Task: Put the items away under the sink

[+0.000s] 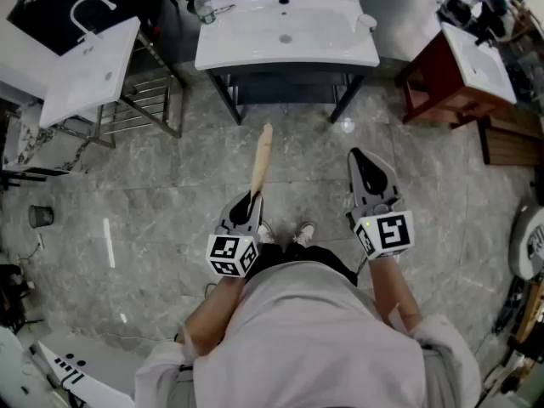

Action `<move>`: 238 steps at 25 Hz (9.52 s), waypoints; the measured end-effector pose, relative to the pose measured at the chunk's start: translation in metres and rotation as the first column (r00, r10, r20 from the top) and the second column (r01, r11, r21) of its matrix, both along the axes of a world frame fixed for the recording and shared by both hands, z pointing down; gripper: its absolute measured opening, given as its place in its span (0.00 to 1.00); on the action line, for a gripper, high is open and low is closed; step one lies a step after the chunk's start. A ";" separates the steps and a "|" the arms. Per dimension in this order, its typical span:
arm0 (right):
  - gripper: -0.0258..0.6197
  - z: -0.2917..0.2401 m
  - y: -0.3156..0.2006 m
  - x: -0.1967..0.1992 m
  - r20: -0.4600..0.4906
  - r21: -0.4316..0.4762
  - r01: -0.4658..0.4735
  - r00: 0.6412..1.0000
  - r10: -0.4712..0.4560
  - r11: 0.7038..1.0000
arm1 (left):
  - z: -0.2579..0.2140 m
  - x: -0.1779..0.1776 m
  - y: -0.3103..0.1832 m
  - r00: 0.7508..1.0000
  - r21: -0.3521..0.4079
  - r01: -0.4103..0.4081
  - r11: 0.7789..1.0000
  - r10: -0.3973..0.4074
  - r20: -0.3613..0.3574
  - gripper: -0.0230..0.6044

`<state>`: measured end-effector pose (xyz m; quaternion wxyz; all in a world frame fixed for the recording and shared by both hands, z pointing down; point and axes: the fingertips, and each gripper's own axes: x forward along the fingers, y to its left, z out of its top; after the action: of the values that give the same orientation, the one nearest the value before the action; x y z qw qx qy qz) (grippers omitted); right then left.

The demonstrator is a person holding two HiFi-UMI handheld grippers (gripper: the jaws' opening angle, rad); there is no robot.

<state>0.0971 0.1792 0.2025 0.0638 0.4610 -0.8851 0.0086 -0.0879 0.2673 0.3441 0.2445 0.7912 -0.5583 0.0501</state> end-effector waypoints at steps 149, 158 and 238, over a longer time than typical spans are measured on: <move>0.10 0.389 -0.354 0.009 -0.047 -0.065 0.089 0.995 -0.092 0.994 | 0.458 0.017 -0.476 0.990 -0.249 0.005 0.968 0.030 0.139 0.10; 0.10 0.391 -0.369 0.028 -0.070 -0.057 0.045 0.996 -0.049 0.997 | 0.474 0.011 -0.531 0.983 -0.257 0.000 0.966 0.048 0.179 0.10; 0.10 -0.054 -0.334 0.042 0.130 0.094 0.181 0.973 -0.193 0.979 | -0.142 0.024 -0.362 0.973 0.360 0.133 0.923 -0.191 0.131 0.04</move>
<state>0.1386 -0.1552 0.1488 -0.0159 0.3760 -0.9265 -0.0016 -0.0640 -0.0949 0.2023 0.0567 0.7661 -0.6402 -0.0053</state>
